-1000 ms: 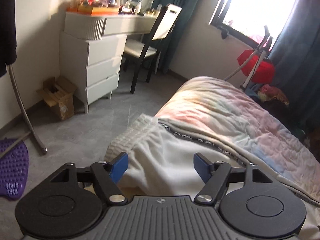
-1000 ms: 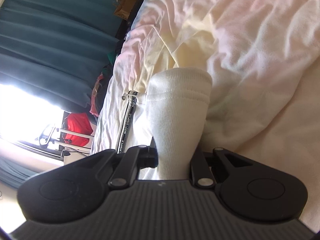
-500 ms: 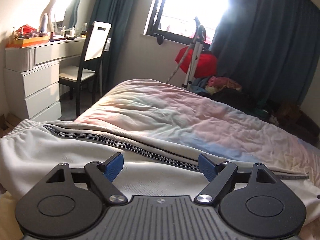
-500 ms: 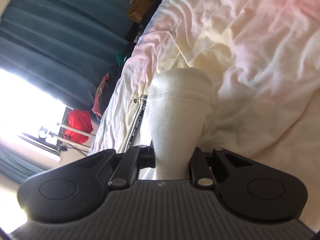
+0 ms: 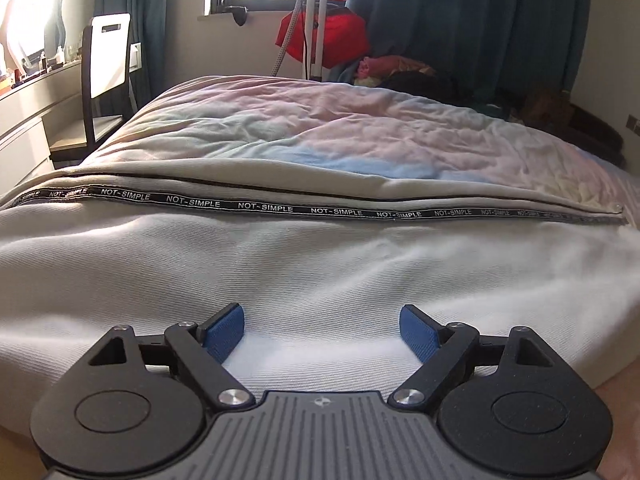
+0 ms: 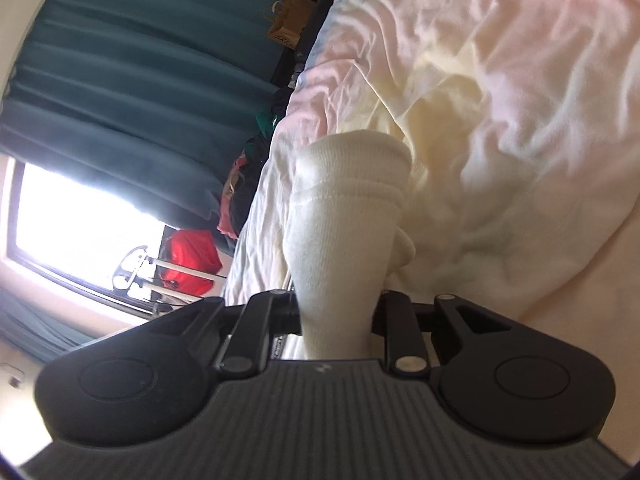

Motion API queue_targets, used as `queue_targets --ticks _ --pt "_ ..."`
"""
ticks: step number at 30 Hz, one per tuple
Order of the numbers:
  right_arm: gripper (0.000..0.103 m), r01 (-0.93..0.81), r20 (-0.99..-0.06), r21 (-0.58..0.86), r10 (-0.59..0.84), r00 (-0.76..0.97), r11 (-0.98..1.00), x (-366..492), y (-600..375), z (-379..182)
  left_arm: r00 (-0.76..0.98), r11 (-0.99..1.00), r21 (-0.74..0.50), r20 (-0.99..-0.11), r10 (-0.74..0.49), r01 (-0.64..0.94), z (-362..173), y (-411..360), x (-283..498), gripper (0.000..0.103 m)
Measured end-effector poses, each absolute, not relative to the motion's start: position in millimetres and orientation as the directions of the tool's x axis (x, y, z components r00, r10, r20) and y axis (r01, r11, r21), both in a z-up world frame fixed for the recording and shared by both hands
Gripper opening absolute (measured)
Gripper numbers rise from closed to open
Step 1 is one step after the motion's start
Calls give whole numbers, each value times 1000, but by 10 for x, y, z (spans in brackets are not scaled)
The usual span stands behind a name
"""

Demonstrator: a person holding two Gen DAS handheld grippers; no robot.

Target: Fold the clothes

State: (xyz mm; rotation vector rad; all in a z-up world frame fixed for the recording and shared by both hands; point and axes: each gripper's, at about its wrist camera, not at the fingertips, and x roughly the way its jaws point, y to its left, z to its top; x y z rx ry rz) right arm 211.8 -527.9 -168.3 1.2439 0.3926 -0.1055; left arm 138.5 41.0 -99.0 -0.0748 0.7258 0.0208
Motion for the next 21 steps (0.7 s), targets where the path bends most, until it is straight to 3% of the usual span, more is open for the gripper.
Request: queue_targets --ticks 2,4,11,17,21 --pt "66 272 -331 910 153 931 314 2151 -5275 -1711 748 997 -66 -663 -13 -42 -997 434 1391 88" --pt "74 262 -325 915 173 930 307 2190 -5265 -1746 751 997 -62 -660 -10 -41 -1001 433 1380 89" --pt "73 268 -319 929 186 929 254 2227 -5268 -1849 761 998 -46 -649 3 -43 -1009 409 1348 89" --pt "74 104 -150 956 153 977 273 2163 -5254 -1610 764 998 -43 -645 9 -48 -1016 399 1331 89" --pt "73 181 -222 948 136 965 263 2198 -5265 -1687 764 998 -41 -645 9 -47 -1008 400 1332 89"
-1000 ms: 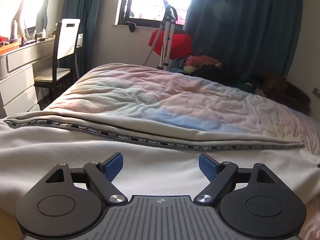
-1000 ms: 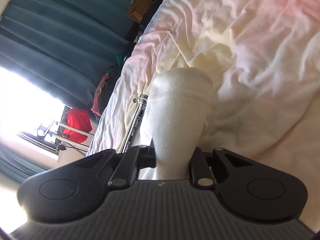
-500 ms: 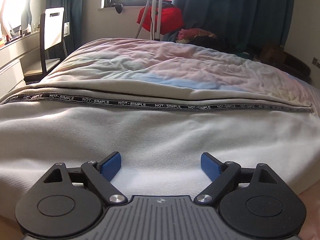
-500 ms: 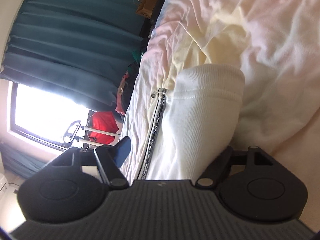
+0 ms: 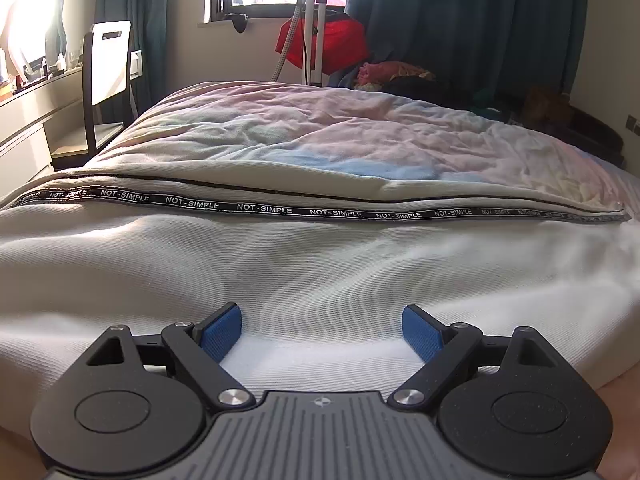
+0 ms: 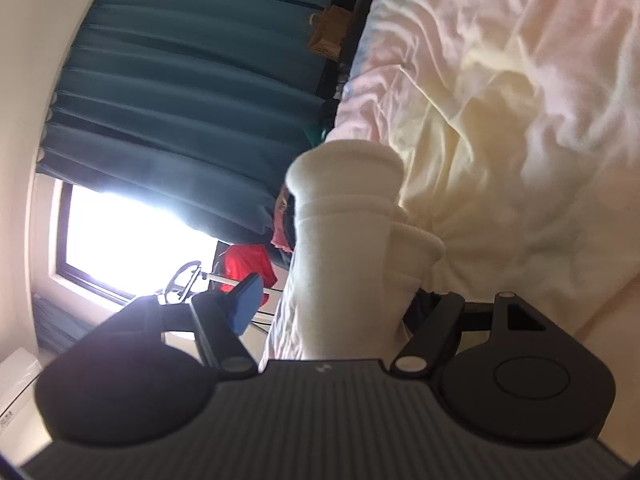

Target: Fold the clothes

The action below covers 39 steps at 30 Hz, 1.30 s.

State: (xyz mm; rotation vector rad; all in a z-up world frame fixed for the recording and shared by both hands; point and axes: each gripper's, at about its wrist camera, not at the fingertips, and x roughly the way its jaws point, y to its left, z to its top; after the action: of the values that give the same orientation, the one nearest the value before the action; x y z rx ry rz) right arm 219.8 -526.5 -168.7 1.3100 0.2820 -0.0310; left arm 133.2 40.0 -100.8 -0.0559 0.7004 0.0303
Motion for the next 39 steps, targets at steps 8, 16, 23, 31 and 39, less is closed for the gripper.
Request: queue_targets --ticks 8,16,23,31,39 --pt "31 334 -383 906 171 908 259 2315 -5251 -1931 763 999 -23 -646 19 -44 -1020 373 1335 90" --pt "17 198 -310 733 61 949 651 2324 -4817 -1141 751 999 9 -659 30 -32 -1051 337 1386 93" --pt "17 -35 -118 354 82 990 935 2067 -3784 -391 756 999 29 -654 43 -32 -960 390 1377 93" --pt "17 -368 -167 -159 342 925 916 1638 -2134 -761 819 969 91 -519 243 -230 -395 803 1261 98" --pt "17 -598 -376 -328 479 793 731 1319 -1365 -1330 842 981 101 -504 192 -164 -371 796 1239 98"
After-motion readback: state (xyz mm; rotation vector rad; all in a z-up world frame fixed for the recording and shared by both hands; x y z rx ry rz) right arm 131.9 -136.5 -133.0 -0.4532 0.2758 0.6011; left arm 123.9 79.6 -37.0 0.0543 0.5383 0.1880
